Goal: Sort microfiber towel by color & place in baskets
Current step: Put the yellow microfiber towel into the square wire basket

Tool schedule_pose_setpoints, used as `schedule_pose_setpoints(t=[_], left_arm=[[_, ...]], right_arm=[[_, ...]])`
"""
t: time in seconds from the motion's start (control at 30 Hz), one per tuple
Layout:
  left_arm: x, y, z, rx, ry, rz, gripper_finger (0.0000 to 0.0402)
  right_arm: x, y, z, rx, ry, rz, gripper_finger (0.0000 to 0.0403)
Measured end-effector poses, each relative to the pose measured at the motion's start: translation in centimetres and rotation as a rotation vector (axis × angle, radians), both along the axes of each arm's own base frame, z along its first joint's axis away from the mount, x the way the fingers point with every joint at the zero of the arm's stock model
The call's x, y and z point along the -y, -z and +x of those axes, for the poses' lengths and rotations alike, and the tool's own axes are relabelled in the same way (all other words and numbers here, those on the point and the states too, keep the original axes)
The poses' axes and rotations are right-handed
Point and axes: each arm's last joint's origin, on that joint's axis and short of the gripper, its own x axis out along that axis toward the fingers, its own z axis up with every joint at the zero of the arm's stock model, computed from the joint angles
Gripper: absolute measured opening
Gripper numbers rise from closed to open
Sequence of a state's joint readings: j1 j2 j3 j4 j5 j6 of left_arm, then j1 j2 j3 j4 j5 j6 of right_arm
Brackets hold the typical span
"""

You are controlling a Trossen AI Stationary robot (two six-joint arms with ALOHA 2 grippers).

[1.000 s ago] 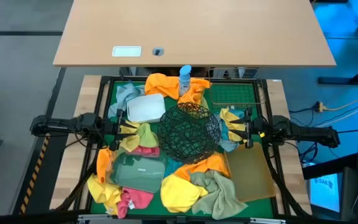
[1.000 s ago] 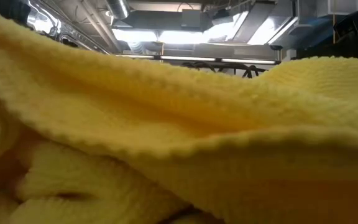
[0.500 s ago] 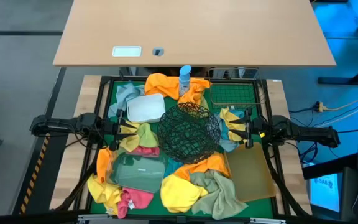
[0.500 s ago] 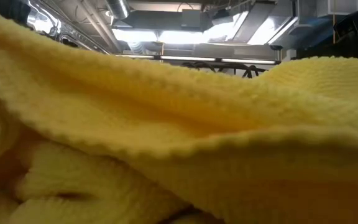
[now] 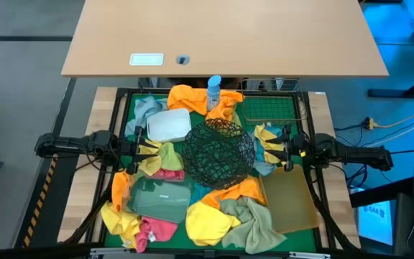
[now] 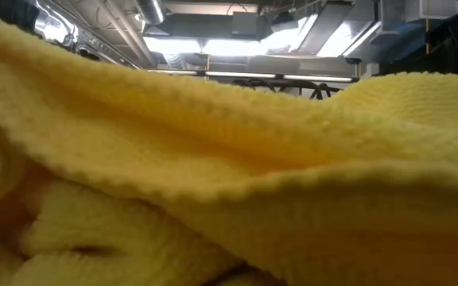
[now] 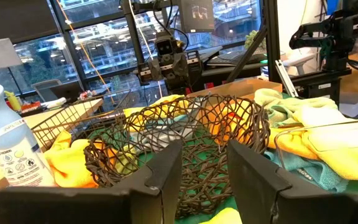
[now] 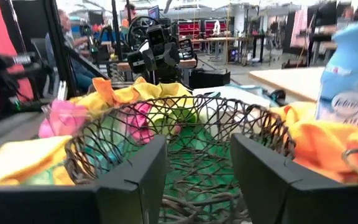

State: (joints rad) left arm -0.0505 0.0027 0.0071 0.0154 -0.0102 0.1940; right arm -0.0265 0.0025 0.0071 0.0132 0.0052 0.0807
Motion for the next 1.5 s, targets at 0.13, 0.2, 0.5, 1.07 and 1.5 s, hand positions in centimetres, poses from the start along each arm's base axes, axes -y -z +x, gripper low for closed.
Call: schedule_pose_setpoints(t=[0.13, 0.2, 0.5, 1.07, 1.5], left_arm=[[0.0, 0.0, 0.0, 0.000, 0.000, 0.000, 0.0121], [0.0, 0.0, 0.0, 0.000, 0.000, 0.000, 0.0121], [0.0, 0.0, 0.0, 0.000, 0.000, 0.000, 0.0121], [0.0, 0.0, 0.0, 0.000, 0.000, -0.001, 0.0121], [0.0, 0.0, 0.0, 0.000, 0.000, -0.002, 0.0121]], right_arm=[[0.0, 0.0, 0.0, 0.009, -0.014, 0.131, 0.0179], [0.0, -0.2, 0.0, 0.026, -0.017, 0.176, 0.0179], [0.1, -3.0, -0.5, 0.204, 0.008, 0.234, 0.0179], [0.7, -5.3, 0.7, -0.319, 0.280, 0.233, 0.0179], [1.1, -3.0, 2.8, -0.649, 0.446, 0.144, 0.0179]])
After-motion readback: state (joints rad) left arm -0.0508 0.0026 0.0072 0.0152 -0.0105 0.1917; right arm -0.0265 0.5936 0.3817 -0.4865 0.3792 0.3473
